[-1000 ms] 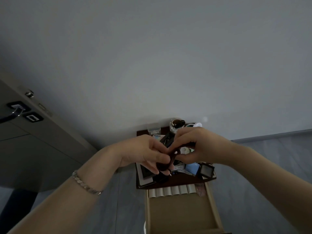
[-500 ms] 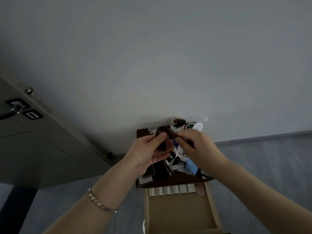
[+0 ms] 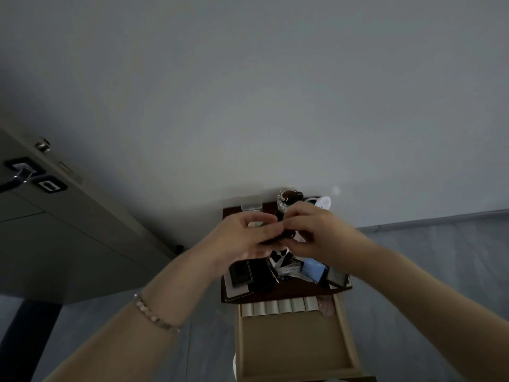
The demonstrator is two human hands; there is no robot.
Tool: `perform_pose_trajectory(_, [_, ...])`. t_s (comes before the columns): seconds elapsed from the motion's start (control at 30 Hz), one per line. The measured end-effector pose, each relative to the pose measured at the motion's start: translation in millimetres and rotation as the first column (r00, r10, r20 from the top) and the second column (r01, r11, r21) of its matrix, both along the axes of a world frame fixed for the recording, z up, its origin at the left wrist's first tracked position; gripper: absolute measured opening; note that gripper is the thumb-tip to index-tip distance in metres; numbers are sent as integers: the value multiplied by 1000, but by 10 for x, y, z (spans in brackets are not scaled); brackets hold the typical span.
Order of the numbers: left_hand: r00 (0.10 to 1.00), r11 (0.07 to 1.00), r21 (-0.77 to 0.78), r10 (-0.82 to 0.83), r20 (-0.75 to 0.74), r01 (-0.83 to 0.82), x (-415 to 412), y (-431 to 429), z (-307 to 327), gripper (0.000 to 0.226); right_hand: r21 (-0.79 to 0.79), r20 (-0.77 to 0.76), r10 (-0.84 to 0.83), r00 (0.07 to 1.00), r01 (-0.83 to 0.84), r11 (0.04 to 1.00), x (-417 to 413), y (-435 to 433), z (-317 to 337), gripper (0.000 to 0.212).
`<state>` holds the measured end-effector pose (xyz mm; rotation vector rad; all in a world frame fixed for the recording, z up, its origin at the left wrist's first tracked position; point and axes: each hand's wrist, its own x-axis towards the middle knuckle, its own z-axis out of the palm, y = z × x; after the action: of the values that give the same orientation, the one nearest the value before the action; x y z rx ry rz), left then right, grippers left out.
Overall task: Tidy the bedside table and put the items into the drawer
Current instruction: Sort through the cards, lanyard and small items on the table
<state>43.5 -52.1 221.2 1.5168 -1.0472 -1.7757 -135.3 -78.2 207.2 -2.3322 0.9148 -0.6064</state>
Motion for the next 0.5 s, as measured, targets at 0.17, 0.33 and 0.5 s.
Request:
perform_pose_trajectory(0.17, [848, 865, 57, -501, 175, 499, 48, -75, 119, 16, 94, -174, 192, 966, -178, 980, -85, -102, 216, 27])
perform_pose_trajectory(0.33, [945, 945, 41, -326, 3, 326, 62, -72, 43, 29, 269, 4, -34, 999, 32, 963, -167, -122, 174, 19])
perform_pose_trajectory(0.5, [973, 980, 126, -129, -190, 154, 105, 21, -44, 29, 491, 167, -237, 957, 128, 862, -208, -69, 82, 22])
